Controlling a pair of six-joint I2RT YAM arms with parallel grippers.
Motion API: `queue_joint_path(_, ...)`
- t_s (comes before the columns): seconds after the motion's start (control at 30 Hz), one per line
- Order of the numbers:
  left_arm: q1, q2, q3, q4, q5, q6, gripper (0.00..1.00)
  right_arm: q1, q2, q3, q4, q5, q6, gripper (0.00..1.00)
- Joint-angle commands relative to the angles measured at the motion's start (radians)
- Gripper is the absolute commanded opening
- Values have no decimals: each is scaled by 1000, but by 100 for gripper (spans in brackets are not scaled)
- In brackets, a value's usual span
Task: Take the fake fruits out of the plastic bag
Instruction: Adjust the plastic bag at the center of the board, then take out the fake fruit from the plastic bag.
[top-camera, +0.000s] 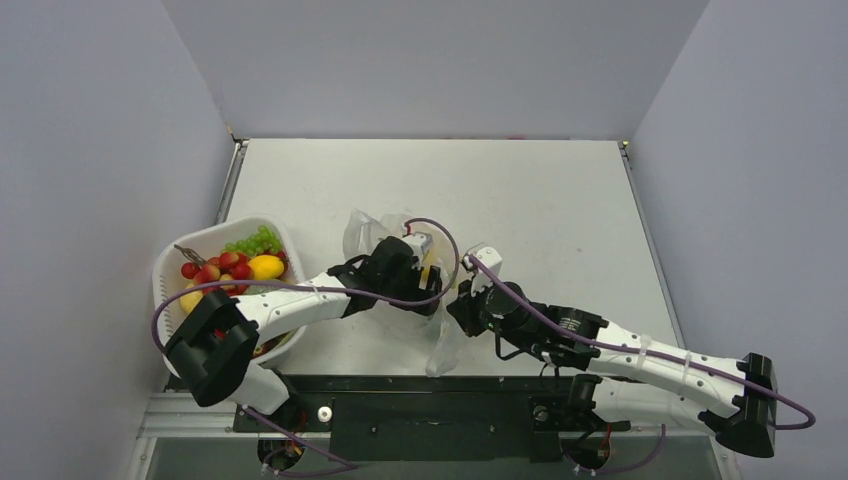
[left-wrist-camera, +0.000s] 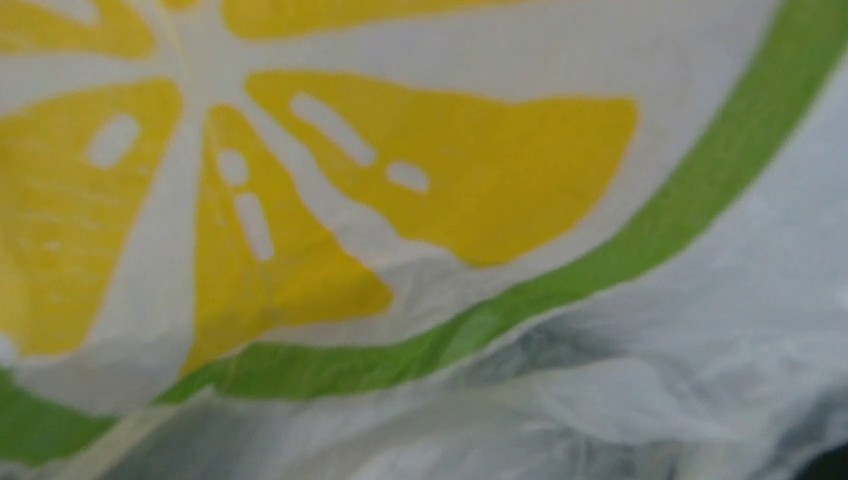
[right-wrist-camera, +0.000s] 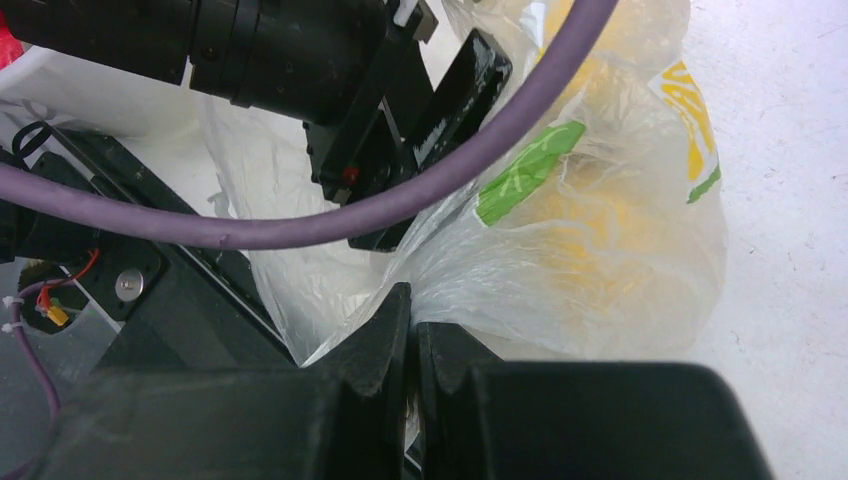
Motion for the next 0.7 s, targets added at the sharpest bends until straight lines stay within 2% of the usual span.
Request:
queue_joint_path(0.0, 0, 10, 50, -15, 164, 49, 80, 6, -19, -2, 6, 32, 9, 0)
queue_joint_path(0.1, -2, 5, 39, -8, 203, 57, 87, 6, -17, -2, 6, 35, 9, 0)
queue_joint_path(0.3, -45, 60, 44, 22, 199, 41, 88, 6, -15, -17, 0, 41, 17, 0)
queue_joint_path(0.67, -169, 204, 33, 76, 58, -14, 93, 5, -109, -155, -24, 84, 79, 0)
